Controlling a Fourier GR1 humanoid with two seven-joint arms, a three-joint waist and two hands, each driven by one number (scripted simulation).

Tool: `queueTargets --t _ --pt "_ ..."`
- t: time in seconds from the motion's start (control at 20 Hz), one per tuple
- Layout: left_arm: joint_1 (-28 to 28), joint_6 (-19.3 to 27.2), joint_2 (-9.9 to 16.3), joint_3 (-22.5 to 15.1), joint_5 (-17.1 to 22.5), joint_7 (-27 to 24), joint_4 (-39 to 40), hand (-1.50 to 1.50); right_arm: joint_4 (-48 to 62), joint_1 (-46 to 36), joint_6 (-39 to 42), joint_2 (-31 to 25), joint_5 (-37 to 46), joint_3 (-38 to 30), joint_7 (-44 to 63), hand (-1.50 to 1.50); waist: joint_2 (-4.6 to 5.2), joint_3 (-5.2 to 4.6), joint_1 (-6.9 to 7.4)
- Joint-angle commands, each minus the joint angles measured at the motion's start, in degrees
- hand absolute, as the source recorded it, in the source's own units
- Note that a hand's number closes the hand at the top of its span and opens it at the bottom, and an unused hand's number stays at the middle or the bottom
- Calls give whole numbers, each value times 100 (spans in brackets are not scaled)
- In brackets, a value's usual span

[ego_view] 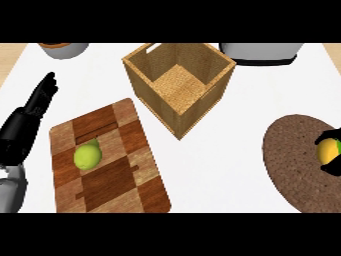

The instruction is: Pick the lemon from the placemat and place it in the basket

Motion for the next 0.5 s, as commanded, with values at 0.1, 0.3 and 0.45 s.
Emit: queueTargets --t 0.1,0.3,0.45 --pt "-130 -9 -73 -48 -113 388 -278 0 728 -13 -686 106 454 137 -724 150 20 30 18" --pt "-149 -284 154 272 142 196 -114 0 641 27 -869 177 613 241 -875 150 15 28 7" --pt "-538 21 -147 -11 -262 100 412 0 605 -139 -1034 155 767 251 -902 150 20 27 -29"
